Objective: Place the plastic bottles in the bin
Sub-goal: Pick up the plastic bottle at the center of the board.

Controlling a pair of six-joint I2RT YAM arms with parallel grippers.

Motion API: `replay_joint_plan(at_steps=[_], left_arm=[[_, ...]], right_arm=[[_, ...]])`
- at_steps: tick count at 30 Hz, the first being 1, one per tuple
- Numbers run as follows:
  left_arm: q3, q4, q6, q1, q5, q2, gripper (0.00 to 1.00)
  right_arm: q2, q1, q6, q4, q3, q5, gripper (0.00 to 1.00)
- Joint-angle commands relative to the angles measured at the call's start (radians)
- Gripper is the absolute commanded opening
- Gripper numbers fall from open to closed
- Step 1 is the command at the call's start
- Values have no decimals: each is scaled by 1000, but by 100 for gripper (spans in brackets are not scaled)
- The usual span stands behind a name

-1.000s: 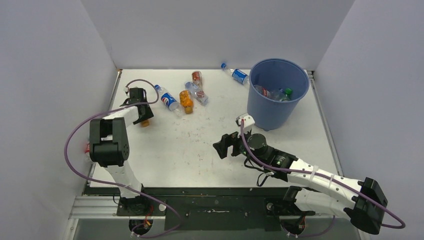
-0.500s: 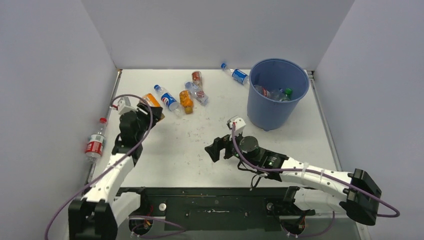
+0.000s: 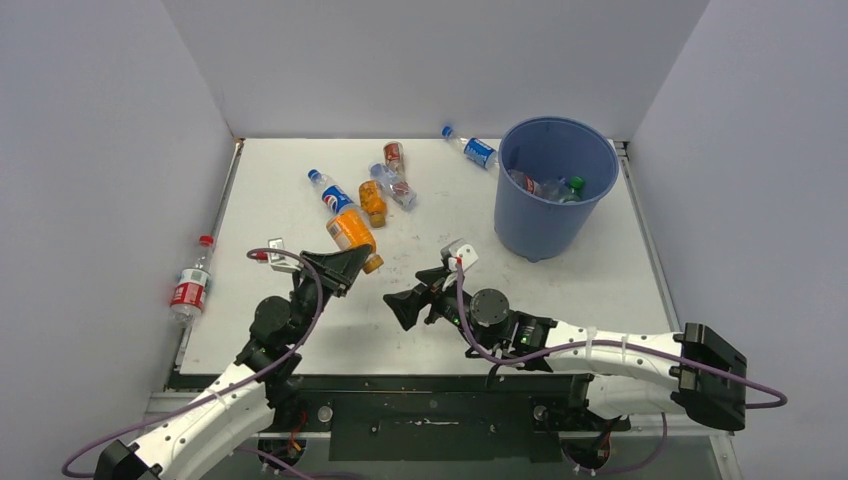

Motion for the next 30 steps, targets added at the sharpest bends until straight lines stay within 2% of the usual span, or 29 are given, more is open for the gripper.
replay_joint_plan(at_steps=[1,8,18,25,30], left_arm=[[-7,122,-57,-33,-49,-19,23],[-3,119,-57,-76,-44,-21,23],[-4,82,-40,-123,-47,-53,22],[-1,72,-26,-144,-42,-68,22],[-9,76,-29,-158,-30,-64,22]], right_arm=[[25,38,-18,149,47,36,90],[71,71,-25,209,80,135,91],[171,72,-29,184,179,207,98],[197,71,-10,189,182,244,76],[206,72,-23,219,182,249,67]])
